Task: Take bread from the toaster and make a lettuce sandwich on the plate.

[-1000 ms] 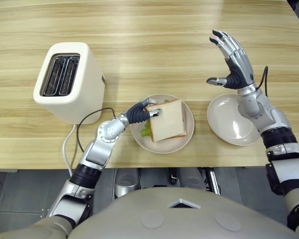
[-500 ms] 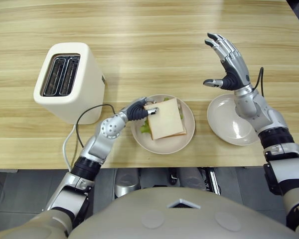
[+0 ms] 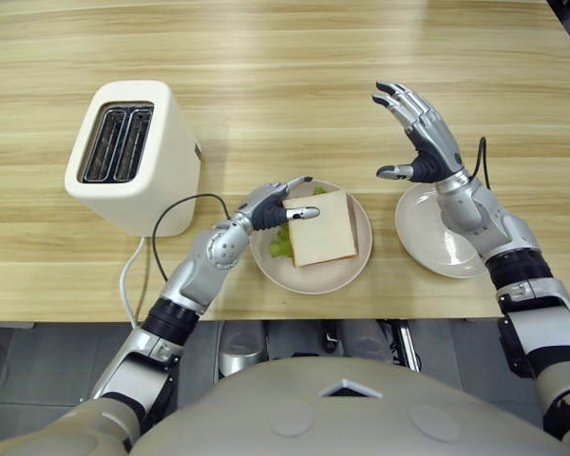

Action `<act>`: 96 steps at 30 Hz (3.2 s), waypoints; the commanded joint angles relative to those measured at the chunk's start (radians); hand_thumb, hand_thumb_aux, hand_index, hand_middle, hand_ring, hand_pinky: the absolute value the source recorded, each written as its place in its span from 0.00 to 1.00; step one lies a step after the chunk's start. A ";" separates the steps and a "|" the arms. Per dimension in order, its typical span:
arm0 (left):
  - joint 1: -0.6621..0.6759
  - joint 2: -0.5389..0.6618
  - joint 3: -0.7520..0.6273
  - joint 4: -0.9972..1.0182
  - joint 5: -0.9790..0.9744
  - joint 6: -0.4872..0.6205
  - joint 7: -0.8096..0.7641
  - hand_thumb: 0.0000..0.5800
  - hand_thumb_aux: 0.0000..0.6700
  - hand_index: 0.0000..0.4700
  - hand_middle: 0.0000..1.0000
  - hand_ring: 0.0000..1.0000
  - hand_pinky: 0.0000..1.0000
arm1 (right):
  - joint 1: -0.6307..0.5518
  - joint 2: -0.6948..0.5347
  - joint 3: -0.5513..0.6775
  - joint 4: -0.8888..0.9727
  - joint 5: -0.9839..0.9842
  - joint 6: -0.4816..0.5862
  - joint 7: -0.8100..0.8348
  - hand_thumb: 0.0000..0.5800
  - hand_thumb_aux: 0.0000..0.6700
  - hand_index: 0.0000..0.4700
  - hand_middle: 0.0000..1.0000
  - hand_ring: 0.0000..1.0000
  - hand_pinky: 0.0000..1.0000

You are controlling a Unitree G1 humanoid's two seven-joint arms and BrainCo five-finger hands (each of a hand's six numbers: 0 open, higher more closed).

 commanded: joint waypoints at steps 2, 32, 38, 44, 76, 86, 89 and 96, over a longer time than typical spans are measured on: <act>-0.029 0.028 0.057 -0.064 0.180 0.053 0.188 0.00 0.00 0.00 1.00 1.00 1.00 | 0.014 0.005 0.018 -0.010 0.006 -0.010 0.030 0.00 0.00 0.00 0.00 0.00 0.00; 0.290 0.047 0.193 -0.476 -0.891 -0.123 -0.199 1.00 1.00 0.98 1.00 1.00 1.00 | 0.310 -0.065 0.187 -0.461 1.182 0.134 0.825 1.00 1.00 0.98 1.00 1.00 1.00; 0.472 0.256 0.144 -0.518 -1.088 -0.038 -0.563 1.00 1.00 0.98 1.00 1.00 1.00 | 0.508 -0.247 0.176 -0.728 1.571 0.590 1.346 1.00 1.00 0.98 1.00 1.00 1.00; 0.538 0.392 0.016 -0.443 -0.835 -0.044 -0.687 1.00 1.00 0.98 1.00 1.00 1.00 | 0.577 -0.316 0.220 -0.642 1.194 0.577 1.478 1.00 1.00 0.98 1.00 1.00 1.00; 0.364 0.254 -0.063 -0.232 -0.030 -0.122 -0.318 1.00 1.00 0.98 1.00 1.00 1.00 | 0.551 -0.179 0.162 -0.652 0.617 0.426 1.251 1.00 1.00 0.98 1.00 1.00 1.00; 0.354 0.250 -0.085 -0.196 -0.006 -0.114 -0.328 1.00 1.00 0.98 1.00 1.00 1.00 | 0.500 -0.159 0.202 -0.519 0.498 0.394 1.229 1.00 1.00 0.98 1.00 1.00 1.00; 0.347 0.247 -0.080 -0.188 -0.012 -0.119 -0.321 1.00 1.00 0.98 1.00 1.00 1.00 | 0.467 -0.141 0.212 -0.458 0.431 0.373 1.194 1.00 1.00 0.98 1.00 1.00 1.00; 0.269 0.202 -0.062 -0.117 -0.018 -0.130 -0.264 1.00 1.00 0.98 1.00 1.00 1.00 | 0.391 -0.116 0.221 -0.367 0.305 0.331 1.112 1.00 1.00 0.98 1.00 1.00 1.00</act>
